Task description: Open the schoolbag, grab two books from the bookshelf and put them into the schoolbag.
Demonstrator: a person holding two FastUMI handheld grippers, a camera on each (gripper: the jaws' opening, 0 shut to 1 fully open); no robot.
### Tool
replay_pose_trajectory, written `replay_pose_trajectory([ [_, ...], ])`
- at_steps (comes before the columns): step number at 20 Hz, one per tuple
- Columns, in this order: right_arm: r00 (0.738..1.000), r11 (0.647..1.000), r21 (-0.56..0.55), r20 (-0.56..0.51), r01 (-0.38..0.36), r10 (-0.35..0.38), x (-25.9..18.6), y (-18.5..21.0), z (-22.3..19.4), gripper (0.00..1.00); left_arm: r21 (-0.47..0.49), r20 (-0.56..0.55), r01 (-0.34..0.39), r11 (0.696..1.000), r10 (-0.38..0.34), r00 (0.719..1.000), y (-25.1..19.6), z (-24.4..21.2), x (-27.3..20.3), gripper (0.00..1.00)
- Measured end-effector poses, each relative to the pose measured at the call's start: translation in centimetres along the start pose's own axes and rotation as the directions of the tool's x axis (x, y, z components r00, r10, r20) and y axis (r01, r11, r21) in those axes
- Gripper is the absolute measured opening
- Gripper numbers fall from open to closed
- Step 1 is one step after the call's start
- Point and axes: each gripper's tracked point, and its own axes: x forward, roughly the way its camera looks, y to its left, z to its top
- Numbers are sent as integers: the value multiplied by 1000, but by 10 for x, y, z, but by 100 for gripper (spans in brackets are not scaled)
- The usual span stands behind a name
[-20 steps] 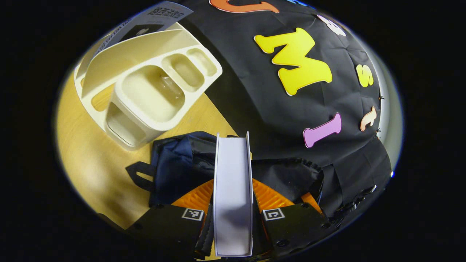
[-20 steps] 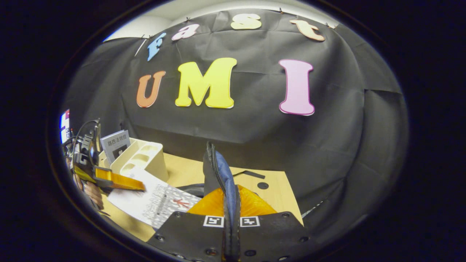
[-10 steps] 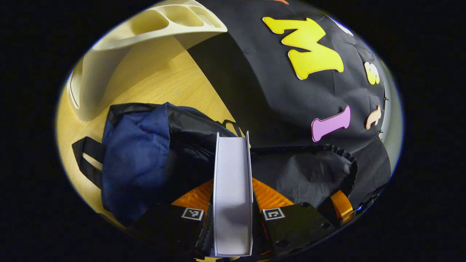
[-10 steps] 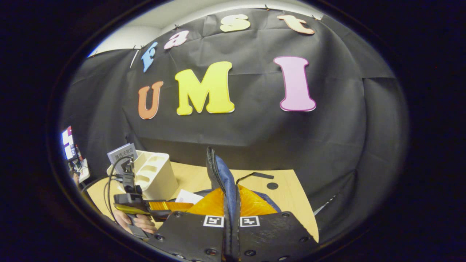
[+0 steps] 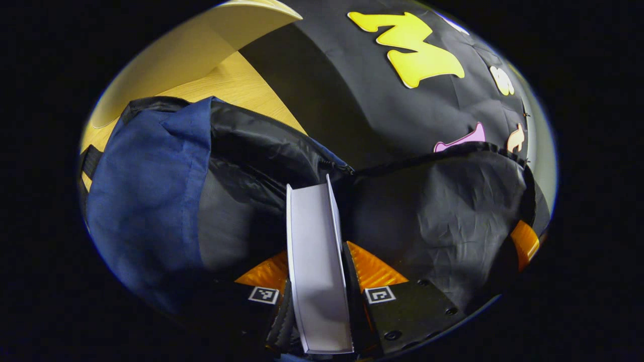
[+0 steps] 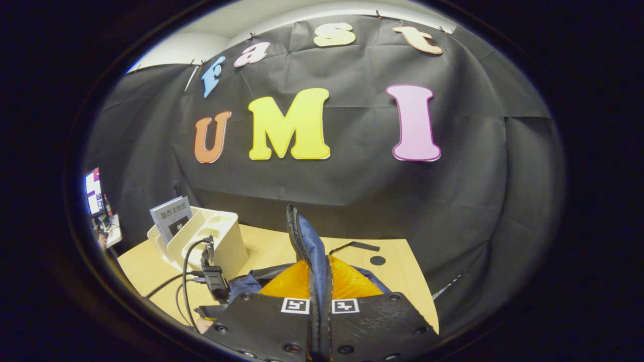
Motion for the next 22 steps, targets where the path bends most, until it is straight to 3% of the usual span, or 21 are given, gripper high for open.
replay_pose_trajectory([
  [1, 1000, 1000, -8, 3, 6, -5, 0, 2, -3, 1, 27, -10, -20, 999, 20, 1000, 2, -3, 0, 49],
  [3, 1000, 1000, -5, 1, 16, -16, -1, 1, -9, 1, 95, -73, -127, 987, 134, 988, 23, -13, 3, 57],
  [4, 1000, 1000, 3, -7, 19, -19, -1, 0, -13, 1, 111, -92, -126, 986, 137, 986, 27, -15, 2, 75],
  [5, 1000, 1000, 18, -9, 24, -24, -3, -1, -16, 1, 104, -98, -111, 988, 121, 988, 23, -15, 0, 79],
  [8, 999, 997, 71, -21, 28, -26, -7, -6, -28, 1, 194, -101, -176, 965, 198, 975, 36, -4, -14, 82],
  [11, 999, 992, 113, -26, 48, -45, -13, -14, -37, 1, 337, -49, -265, 904, 298, 953, 56, 17, -35, 83],
  [17, 994, 992, 79, -30, 103, -101, -21, -19, -45, 2, 486, -1, -278, 829, 318, 948, 57, 33, -86, 82],
  [22, 992, 990, 75, -38, 120, -118, -24, -18, -54, 2, 614, 101, -324, 719, 336, 937, 65, 61, -141, 82],
])
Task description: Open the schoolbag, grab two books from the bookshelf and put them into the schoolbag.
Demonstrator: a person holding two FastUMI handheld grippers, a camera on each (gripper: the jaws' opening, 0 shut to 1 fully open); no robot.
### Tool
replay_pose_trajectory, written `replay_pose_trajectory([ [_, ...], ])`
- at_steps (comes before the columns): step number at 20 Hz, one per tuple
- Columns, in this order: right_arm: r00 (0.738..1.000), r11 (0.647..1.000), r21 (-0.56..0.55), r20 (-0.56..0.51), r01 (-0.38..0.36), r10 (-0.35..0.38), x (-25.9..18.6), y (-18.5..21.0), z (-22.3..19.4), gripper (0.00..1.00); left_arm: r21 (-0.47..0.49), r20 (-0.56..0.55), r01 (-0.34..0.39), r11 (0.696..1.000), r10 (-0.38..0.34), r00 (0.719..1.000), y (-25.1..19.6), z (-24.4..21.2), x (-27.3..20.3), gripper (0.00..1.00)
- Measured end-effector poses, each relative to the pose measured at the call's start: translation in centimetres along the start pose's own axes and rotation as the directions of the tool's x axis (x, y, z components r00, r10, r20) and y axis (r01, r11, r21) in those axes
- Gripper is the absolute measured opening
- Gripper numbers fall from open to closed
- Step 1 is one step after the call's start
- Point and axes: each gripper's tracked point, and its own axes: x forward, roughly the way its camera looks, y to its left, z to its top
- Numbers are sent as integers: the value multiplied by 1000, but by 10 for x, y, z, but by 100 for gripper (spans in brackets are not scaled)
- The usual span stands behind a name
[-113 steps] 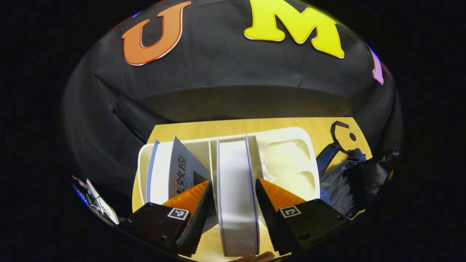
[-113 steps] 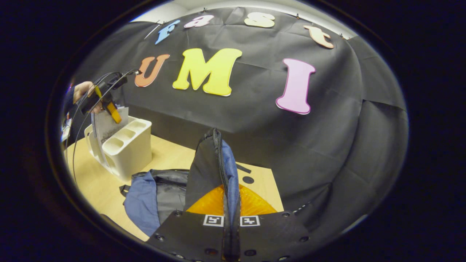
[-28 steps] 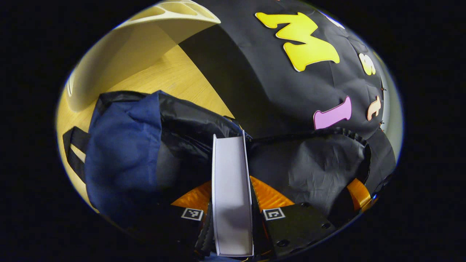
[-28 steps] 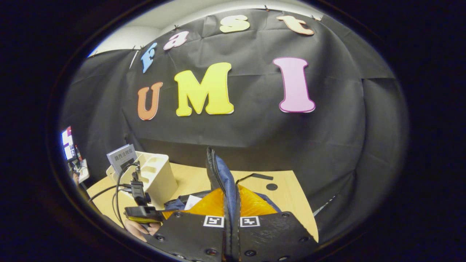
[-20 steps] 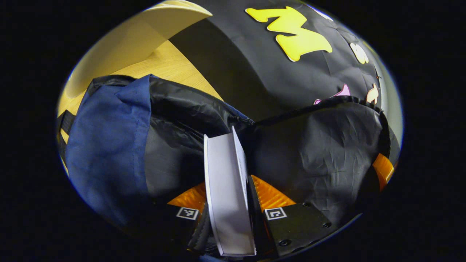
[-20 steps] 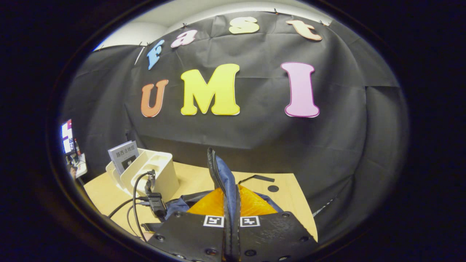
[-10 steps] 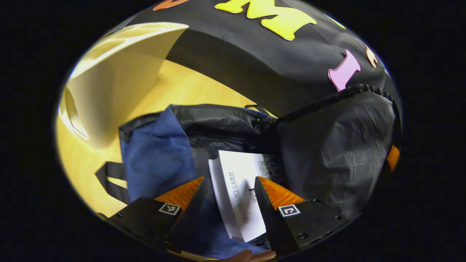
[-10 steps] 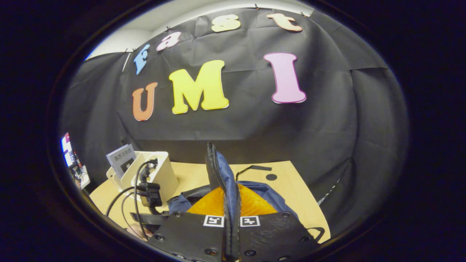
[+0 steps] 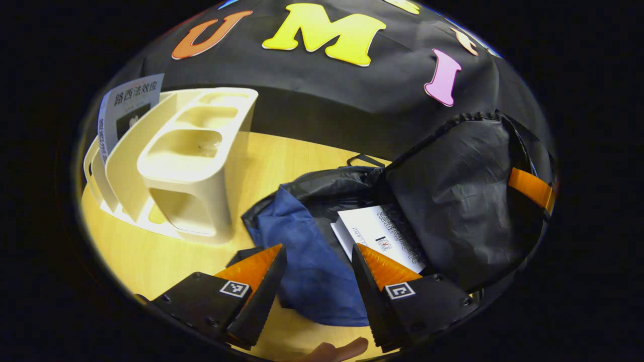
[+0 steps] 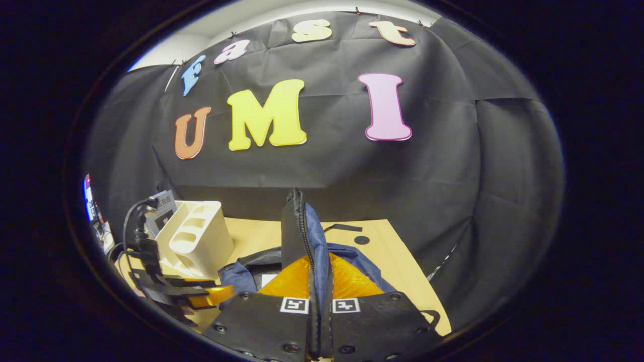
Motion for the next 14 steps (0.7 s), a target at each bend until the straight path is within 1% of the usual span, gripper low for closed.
replay_pose_trajectory([
  [3, 1000, 1000, 13, 8, 3, -3, -3, 2, -1, 2, 30, 59, -46, 998, 44, 997, 29, 12, -35, 83],
  [6, 1000, 1000, 14, 6, 9, -9, -3, 5, -4, 2, 89, 99, -57, 994, 48, 994, 58, 26, -71, 83],
  [8, 1000, 1000, 4, 6, 9, -9, -3, 9, -4, 2, 126, 136, -90, 988, 73, 988, 80, 35, -90, 83],
  [9, 1000, 1000, 1, 6, 9, -9, -3, 10, -5, 2, 139, 150, -98, 985, 77, 986, 86, 38, -97, 84],
  [10, 1000, 1000, -1, 5, 11, -11, -4, 11, -6, 2, 144, 163, -99, 985, 75, 984, 91, 40, -104, 88],
  [13, 1000, 1000, -5, 4, 24, -24, -3, 12, -8, 2, 144, 182, -133, 981, 105, 978, 115, 49, -121, 88],
  [14, 1000, 999, -8, 1, 32, -32, -3, 11, -8, 2, 146, 195, -158, 976, 129, 972, 125, 54, -127, 94],
])
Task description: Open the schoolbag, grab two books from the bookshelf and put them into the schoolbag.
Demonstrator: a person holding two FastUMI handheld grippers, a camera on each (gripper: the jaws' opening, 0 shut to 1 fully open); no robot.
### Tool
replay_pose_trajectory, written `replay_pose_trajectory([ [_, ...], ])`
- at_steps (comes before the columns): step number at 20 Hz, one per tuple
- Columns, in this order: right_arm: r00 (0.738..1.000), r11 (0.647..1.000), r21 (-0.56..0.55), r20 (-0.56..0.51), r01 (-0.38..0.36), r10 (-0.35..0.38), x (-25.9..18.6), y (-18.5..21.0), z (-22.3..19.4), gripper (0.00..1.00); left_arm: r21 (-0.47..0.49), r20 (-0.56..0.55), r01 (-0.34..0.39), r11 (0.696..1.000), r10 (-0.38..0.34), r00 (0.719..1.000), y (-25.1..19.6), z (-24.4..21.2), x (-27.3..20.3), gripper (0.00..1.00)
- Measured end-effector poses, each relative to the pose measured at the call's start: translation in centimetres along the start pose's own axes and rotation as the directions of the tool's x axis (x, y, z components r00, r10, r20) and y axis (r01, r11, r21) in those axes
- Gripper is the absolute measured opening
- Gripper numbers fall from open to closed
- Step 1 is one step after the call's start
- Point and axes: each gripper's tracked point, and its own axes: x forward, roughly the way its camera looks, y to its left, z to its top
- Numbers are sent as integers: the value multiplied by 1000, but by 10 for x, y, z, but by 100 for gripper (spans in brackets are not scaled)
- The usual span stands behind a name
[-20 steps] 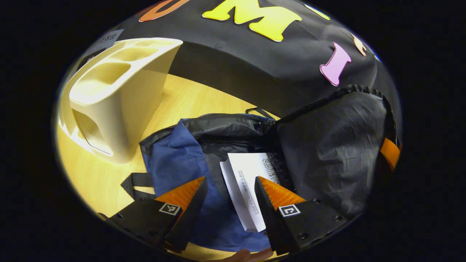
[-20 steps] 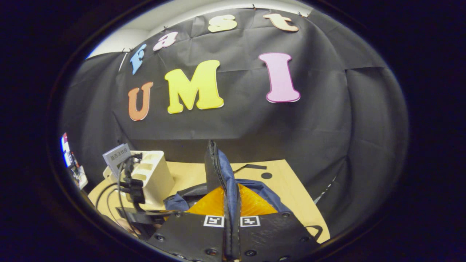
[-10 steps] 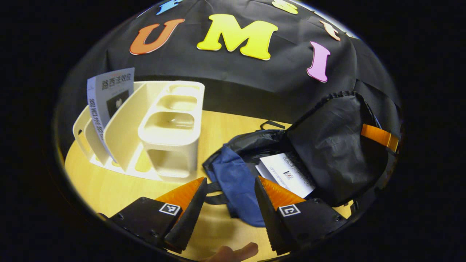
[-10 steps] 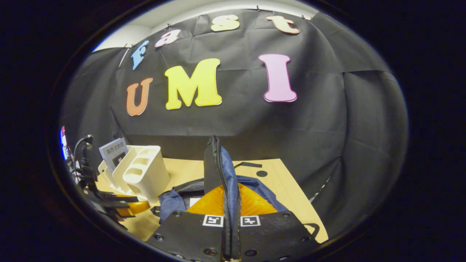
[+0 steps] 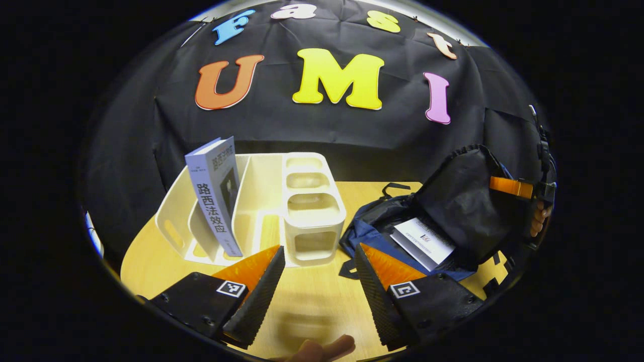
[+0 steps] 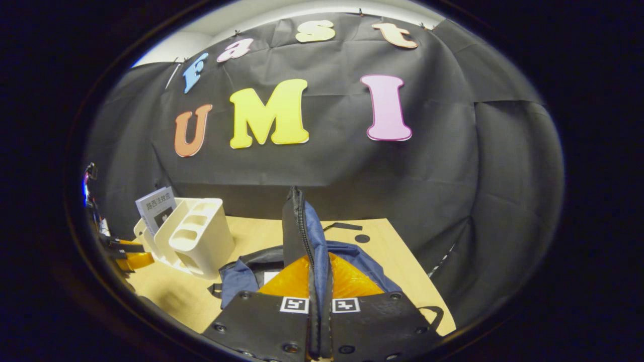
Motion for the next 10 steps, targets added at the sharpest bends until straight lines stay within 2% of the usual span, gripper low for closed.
replay_pose_trajectory([
  [1, 1000, 1000, -5, -2, 8, -8, 1, 0, -1, 2, 10, 9, -24, 1000, 24, 1000, 12, 4, -3, 88],
  [2, 1000, 1000, -7, -1, 14, -14, 0, 1, -1, 2, 22, 17, -47, 999, 47, 999, 23, 11, -5, 89],
  [3, 1000, 1000, -8, 0, 13, -13, -2, 3, -1, 2, 33, 29, -75, 997, 74, 997, 33, 17, -7, 94],
  [4, 1000, 1000, -15, 2, 16, -16, -2, 5, -1, 2, 44, 43, -102, 994, 100, 994, 45, 27, -9, 90],
  [7, 1000, 999, -34, 4, 23, -23, -2, 9, -5, 2, 72, 92, -183, 981, 176, 980, 78, 61, -14, 90],
  [10, 1000, 999, -35, 10, 17, -17, -2, 13, -4, 2, 71, 96, -213, 975, 206, 974, 101, 94, -8, 96],
])
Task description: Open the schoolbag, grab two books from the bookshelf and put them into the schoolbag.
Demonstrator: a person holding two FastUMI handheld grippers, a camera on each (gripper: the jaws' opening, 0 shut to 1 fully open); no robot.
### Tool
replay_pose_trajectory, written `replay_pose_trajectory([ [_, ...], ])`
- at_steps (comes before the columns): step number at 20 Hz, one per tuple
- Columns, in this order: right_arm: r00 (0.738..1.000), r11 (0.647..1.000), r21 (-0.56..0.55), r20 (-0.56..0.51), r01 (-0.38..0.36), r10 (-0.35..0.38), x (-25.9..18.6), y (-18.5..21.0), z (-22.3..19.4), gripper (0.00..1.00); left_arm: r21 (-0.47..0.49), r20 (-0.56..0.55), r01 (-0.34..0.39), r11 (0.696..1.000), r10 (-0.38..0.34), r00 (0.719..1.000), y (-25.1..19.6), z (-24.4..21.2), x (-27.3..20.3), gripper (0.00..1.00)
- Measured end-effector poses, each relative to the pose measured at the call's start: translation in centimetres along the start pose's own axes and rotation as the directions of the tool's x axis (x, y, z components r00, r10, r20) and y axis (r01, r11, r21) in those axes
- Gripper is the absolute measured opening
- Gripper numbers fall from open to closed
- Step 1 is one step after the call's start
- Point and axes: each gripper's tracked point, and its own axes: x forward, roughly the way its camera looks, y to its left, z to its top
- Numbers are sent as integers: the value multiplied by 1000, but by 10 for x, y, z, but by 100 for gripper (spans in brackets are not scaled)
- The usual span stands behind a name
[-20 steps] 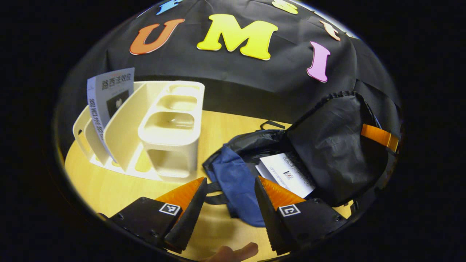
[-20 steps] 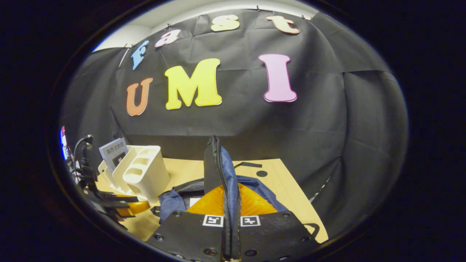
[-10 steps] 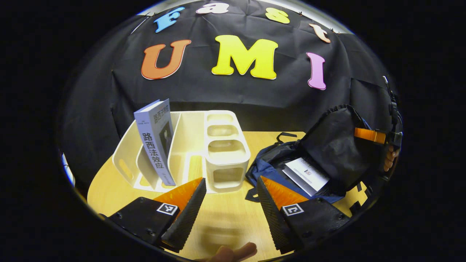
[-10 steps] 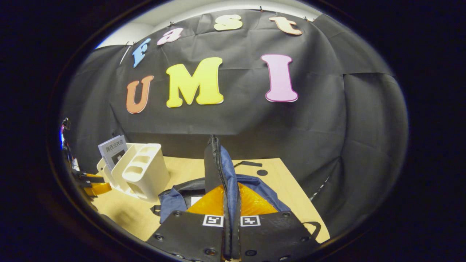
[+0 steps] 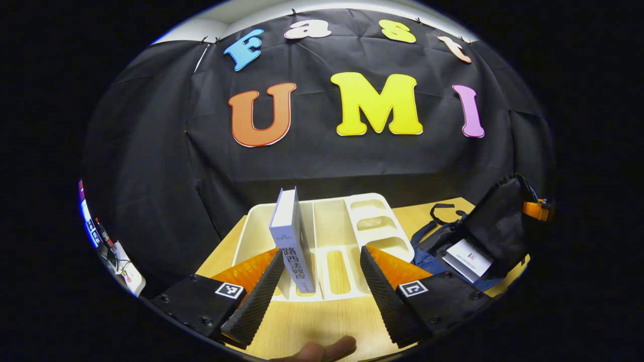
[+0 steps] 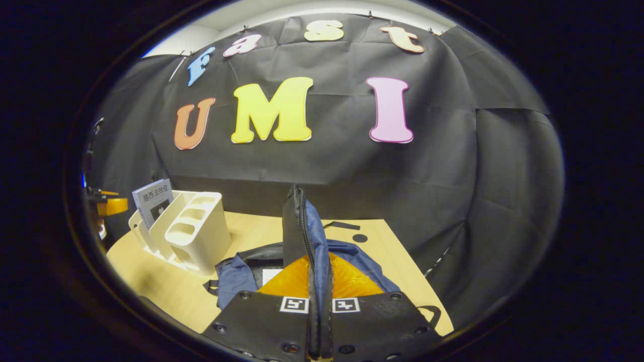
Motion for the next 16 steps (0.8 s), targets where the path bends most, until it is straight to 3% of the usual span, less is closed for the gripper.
replay_pose_trajectory([
  [2, 1000, 1000, 16, 5, -4, 4, 1, -1, 3, 2, 13, 3, -39, 999, 39, 999, 18, 21, 13, 97],
  [6, 1000, 1000, 5, 5, -29, 28, 4, 4, 4, 2, -24, -71, -11, 1000, 9, 997, 29, 42, 51, 97],
  [9, 999, 999, 4, 5, -35, 35, 6, 2, 2, 2, -15, -114, -29, 999, 27, 993, 44, 55, 77, 97],
  [11, 999, 999, 11, 8, -40, 40, 6, 0, 4, 5, -12, -159, -46, 999, 44, 986, 50, 55, 92, 97],
  [12, 999, 999, 12, 11, -41, 41, 5, 0, 5, 2, -20, -181, -42, 999, 37, 983, 50, 54, 102, 97],
  [16, 999, 999, 28, 14, -44, 43, 5, -4, 4, 2, 47, -274, -48, 998, 59, 960, 58, 40, 128, 98],
])
